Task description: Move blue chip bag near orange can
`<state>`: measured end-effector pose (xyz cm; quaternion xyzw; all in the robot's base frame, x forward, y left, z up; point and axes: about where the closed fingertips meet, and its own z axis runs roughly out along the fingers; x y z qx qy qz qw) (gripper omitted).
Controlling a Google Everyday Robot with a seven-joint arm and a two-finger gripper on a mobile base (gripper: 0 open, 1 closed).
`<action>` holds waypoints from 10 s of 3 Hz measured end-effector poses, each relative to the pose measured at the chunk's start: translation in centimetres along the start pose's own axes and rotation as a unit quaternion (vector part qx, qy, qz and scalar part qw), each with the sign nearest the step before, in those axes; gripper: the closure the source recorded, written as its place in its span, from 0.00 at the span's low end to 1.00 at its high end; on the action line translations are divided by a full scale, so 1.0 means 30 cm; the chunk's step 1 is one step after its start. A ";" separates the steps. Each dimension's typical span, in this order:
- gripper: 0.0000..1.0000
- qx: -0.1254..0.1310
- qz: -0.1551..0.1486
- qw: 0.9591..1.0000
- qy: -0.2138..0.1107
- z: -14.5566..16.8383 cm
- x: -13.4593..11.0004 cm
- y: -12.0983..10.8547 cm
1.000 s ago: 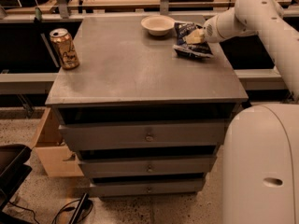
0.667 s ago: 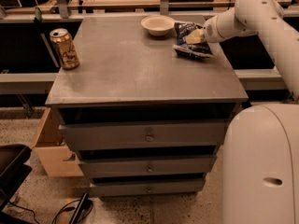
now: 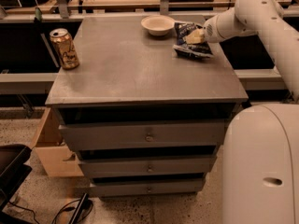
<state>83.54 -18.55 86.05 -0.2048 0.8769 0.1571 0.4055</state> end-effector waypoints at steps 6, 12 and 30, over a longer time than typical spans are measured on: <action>1.00 0.003 -0.002 1.000 -0.002 -0.005 -0.007 0.001; 1.00 -0.066 -0.145 0.979 -0.126 -0.160 -0.352 0.352; 0.00 -0.295 -0.216 0.930 -0.034 0.166 -0.122 1.182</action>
Offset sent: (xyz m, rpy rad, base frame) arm -0.1245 -0.0166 0.2732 -0.3396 -0.4585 -0.1153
